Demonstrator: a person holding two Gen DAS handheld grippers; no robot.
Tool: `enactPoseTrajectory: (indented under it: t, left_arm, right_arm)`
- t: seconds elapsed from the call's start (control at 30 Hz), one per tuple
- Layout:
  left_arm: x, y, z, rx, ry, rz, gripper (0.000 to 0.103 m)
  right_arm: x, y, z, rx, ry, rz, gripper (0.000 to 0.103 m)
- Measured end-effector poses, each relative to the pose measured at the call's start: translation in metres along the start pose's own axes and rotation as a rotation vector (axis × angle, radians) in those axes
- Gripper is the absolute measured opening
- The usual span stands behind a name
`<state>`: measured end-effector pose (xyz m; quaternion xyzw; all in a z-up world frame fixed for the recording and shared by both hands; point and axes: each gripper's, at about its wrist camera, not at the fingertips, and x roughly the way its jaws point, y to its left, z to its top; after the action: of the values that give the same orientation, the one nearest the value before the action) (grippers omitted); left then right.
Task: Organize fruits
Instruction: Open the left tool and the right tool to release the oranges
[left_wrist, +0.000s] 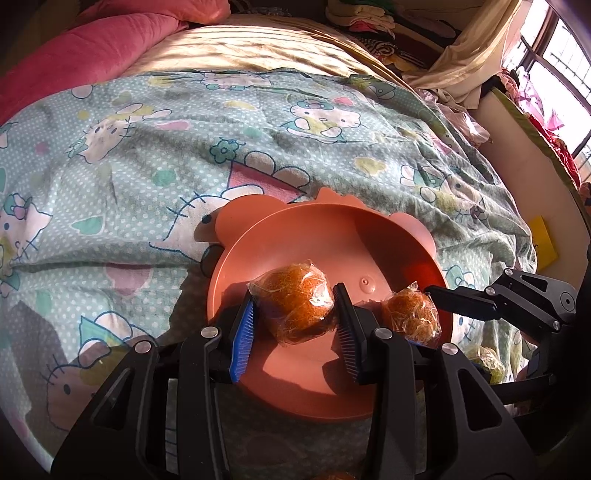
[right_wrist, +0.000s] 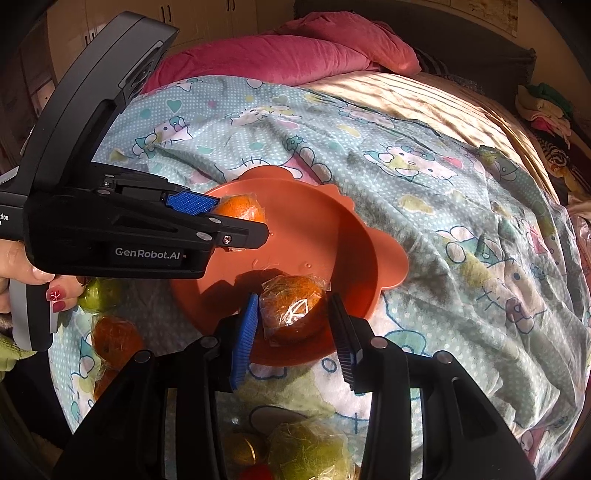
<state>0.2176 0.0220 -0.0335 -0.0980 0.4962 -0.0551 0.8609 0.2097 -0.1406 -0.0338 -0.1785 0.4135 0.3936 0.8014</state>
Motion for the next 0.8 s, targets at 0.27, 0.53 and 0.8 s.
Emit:
enactPoseTrajectory:
  t: [0.27,0.53,0.8]
  left_arm:
    - [-0.004,-0.002,-0.003,0.000,0.000,0.005,0.033]
    - [-0.017,-0.002,-0.002,-0.005,-0.026,0.020,0.040]
    - [-0.036,-0.001,-0.002,-0.027,-0.073,0.035,0.053]
  right_arm:
    - [-0.011,-0.001,-0.005,0.009,-0.036,0.016,0.046]
    - [-0.024,-0.003,-0.005,0.013,-0.067,0.015,0.053]
    - [-0.043,-0.009,-0.004,0.037,-0.111,0.008,0.061]
